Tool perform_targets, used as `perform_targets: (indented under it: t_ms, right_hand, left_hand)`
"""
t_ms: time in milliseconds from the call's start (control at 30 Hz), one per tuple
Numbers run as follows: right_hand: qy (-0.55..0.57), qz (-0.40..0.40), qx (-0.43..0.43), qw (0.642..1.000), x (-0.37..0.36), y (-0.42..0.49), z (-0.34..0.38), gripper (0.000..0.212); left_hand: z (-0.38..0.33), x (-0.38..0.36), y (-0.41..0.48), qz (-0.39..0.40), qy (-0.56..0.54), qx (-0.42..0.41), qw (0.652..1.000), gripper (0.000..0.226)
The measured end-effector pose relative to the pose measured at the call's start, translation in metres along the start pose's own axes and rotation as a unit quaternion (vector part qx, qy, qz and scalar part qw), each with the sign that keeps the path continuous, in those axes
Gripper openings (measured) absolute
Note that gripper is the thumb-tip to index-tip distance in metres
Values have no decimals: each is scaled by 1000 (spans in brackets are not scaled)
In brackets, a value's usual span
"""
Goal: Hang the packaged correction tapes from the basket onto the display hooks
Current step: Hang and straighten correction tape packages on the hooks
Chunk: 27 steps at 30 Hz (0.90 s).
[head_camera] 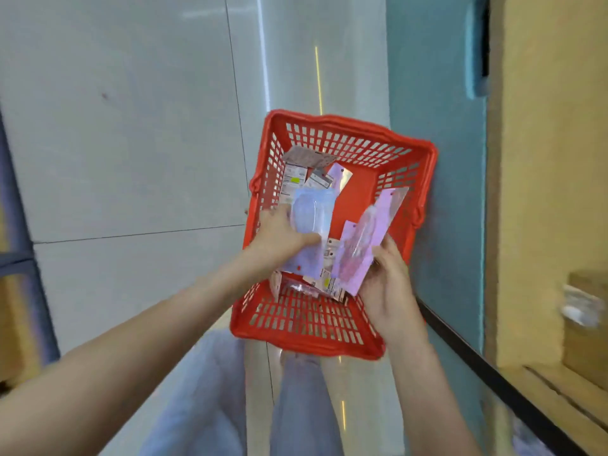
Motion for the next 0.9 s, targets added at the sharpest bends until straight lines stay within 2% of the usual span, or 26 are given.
perform_targets:
  t_ms: [67,133,233,300,400,500,600,733,833,900]
  right_hand:
    - [90,42,-7,995,-37,-55,40,49]
    - [119,65,0,991,-67,-111,79,44]
    - [46,60,33,997,-110,-188,127,81]
    - [-25,38,89,995,-136,-243,158,87]
    - [-79,9,161,984,-158,-322,191,53]
    - [-103,-14,220,970,-168,-390,210,44]
    - [-144,-67,275,948,-162,-448,219,52]
    - [-185,-143,368,900,-146,-528,228,63]
    - [-190,-178,448,855,-136,-599,234,74]
    - [-164,-191,497,830,-124,-652,227,73]
  left_hand:
    - [-37,34,-51,25,-64,-18,997,78]
    - [-81,65,-107,63,-102,-45,992,72]
    - [-139,102,-186,112,-108,-87,984,80]
    - [-175,125,-237,128,-101,-129,978,74]
    - [-216,152,-300,129,-93,-179,971,57]
    - [-245,168,-357,141,-59,-220,964,62]
    - [-271,176,-406,139,-32,-269,952,45]
    - [-295,164,-475,153,8,-333,931,65]
    - [-307,147,-534,161,39,-387,907,69]
    - [-310,132,-586,172,34,-433,884,66]
Point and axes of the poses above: each hand's wrist, its own y-axis towards the middle knuckle, its own x-axis out of the back of the hand, z = x × y, the point moved 8 cm from there along y, towards the middle knuckle, and after that the axes turned 4 degrees about y, right-handed, at the moved point
